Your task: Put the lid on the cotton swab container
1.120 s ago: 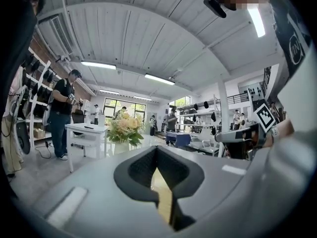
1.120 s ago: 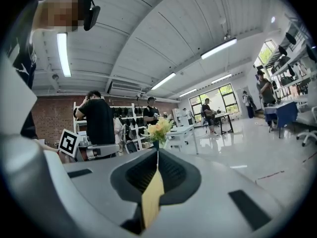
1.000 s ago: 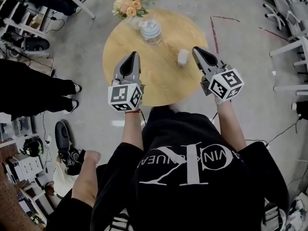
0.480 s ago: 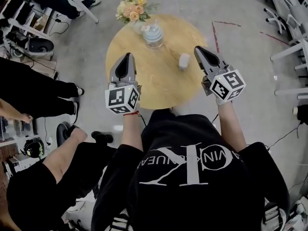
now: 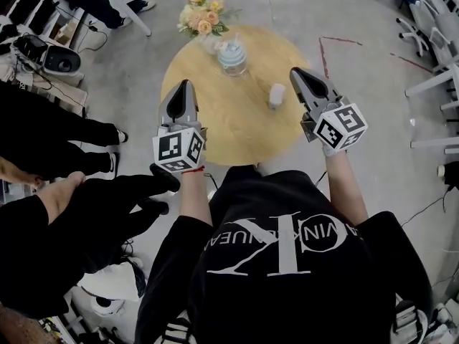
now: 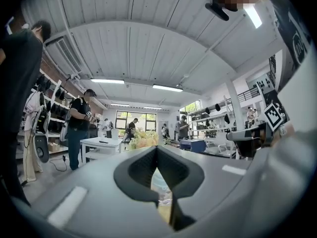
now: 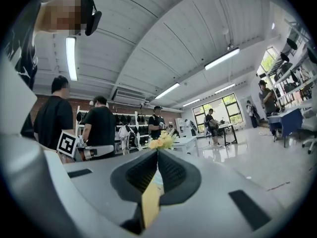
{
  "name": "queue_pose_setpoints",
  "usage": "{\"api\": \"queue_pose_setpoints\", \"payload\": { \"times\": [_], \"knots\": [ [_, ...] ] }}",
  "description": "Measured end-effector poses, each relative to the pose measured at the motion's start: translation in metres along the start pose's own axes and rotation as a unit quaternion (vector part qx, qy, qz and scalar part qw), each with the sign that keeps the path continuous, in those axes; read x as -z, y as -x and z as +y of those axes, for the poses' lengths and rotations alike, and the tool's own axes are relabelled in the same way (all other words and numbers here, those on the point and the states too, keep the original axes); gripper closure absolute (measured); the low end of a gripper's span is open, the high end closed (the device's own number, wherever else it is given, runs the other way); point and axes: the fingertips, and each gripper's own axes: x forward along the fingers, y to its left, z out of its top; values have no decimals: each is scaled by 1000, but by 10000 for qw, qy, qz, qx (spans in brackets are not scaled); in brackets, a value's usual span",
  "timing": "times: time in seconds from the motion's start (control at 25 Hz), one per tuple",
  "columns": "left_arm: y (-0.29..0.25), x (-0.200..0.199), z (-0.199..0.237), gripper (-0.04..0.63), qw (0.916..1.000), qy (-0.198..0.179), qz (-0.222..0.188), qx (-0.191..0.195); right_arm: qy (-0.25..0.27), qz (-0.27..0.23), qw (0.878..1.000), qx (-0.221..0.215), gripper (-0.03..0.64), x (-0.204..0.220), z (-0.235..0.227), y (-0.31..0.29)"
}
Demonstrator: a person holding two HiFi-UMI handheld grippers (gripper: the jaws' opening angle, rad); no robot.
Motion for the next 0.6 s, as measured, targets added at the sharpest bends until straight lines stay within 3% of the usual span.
{"api": "queue_pose_setpoints", "payload": {
  "times": [0.6],
  "knots": [
    [3,-11,20,584,9992,-137,-146,-359,-2,-117,9999,-106,601,-8,-1,-16]
  ]
}}
